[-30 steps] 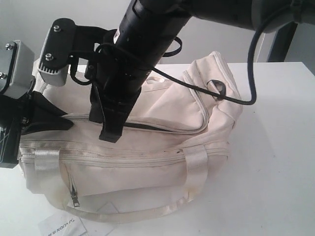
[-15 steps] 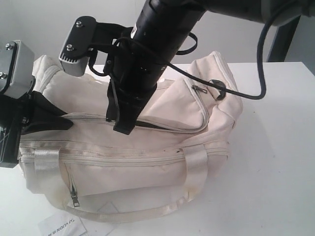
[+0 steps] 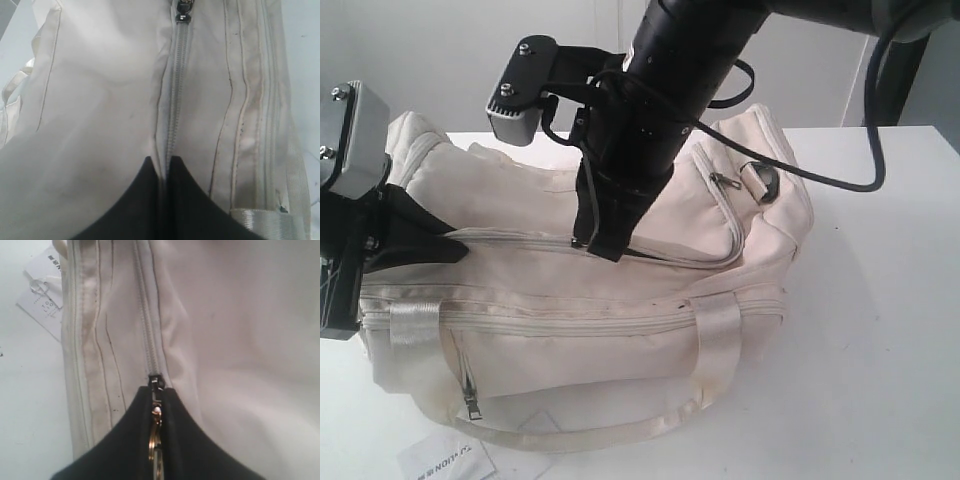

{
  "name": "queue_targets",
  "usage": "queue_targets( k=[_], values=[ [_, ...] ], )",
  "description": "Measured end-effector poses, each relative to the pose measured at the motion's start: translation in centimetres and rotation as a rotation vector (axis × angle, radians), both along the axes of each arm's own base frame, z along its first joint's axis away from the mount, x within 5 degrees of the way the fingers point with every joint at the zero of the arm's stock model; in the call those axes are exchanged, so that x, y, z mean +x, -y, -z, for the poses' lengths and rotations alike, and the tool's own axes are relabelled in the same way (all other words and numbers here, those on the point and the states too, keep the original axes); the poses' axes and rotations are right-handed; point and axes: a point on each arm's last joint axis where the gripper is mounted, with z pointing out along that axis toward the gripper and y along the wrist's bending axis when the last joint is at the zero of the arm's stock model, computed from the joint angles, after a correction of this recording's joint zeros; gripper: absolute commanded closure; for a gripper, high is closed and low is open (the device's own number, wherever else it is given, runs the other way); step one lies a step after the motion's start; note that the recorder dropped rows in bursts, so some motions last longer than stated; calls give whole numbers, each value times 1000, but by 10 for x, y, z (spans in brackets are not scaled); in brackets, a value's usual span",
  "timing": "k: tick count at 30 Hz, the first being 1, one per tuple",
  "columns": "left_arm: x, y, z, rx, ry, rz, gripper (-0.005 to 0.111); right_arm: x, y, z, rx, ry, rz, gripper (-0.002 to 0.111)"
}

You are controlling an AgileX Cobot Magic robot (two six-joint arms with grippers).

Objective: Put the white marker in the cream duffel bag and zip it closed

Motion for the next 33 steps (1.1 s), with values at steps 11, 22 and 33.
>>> queue_targets(
  k=[11,22,33],
  values=[
    [1,-1,0,-14,-22,-44,107,1,6,2,-54,8,-2,108],
    [2,-2,0,-14,-21,-55,107,7,16,2,-73,10,30,108],
    [2,-2,0,-14,-22,-61,107,13,32,-2,-69,10,84,108]
  ],
)
